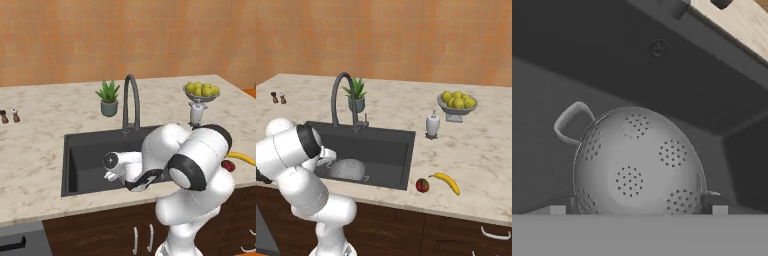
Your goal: Put the colander in the sink, put the banana, mango in the colander, and turn on the sink faucet and pour water over the colander.
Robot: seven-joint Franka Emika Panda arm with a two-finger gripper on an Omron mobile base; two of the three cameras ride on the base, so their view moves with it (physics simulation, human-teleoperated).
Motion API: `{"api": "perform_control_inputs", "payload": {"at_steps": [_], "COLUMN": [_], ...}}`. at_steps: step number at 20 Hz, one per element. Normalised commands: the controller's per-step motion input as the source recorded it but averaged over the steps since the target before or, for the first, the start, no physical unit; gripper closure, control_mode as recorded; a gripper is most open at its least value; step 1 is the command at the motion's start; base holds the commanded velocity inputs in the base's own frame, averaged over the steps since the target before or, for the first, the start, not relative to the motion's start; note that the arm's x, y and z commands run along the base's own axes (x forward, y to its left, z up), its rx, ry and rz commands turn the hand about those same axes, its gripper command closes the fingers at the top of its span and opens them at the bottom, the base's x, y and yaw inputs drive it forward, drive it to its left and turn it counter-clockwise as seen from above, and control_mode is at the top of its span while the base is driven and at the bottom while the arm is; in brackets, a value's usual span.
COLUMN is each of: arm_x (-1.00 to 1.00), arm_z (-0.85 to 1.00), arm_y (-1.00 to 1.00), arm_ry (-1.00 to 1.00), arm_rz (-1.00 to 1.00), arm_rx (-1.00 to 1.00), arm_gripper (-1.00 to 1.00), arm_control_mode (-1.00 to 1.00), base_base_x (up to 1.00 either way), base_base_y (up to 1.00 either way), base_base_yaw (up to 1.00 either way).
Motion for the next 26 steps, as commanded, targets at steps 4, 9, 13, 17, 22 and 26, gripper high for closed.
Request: {"api": "perform_control_inputs", "payload": {"at_steps": [4,9,13,17,22,26], "arm_x": [-0.22,-0.67,-1.00,-0.91,-0.50,-0.06], "arm_z": [1.00,1.00,0.96,0.86,0.41,0.06], "arm_y": [0.48,-0.50,-1.00,-1.00,-1.00,-1.00], "arm_ry": [0.00,0.03,0.00,0.00,0.02,0.18], "arm_rz": [-0.07,-0.10,0.00,0.00,0.00,-0.01], "arm_rx": [0.00,0.00,0.00,0.00,0.09,0.25], "arm_gripper": [-1.00,-1.00,-1.00,-1.00,-1.00,-1.00], "arm_control_mode": [-1.00,-1.00,-1.00,-1.00,-1.00,-1.00], "base_base_x": [0.00,0.00,0.00,0.00,0.00,0.00], "base_base_y": [0.00,0.00,0.00,0.00,0.00,0.00], "base_base_yaw": [0.00,0.00,0.00,0.00,0.00,0.00]}}
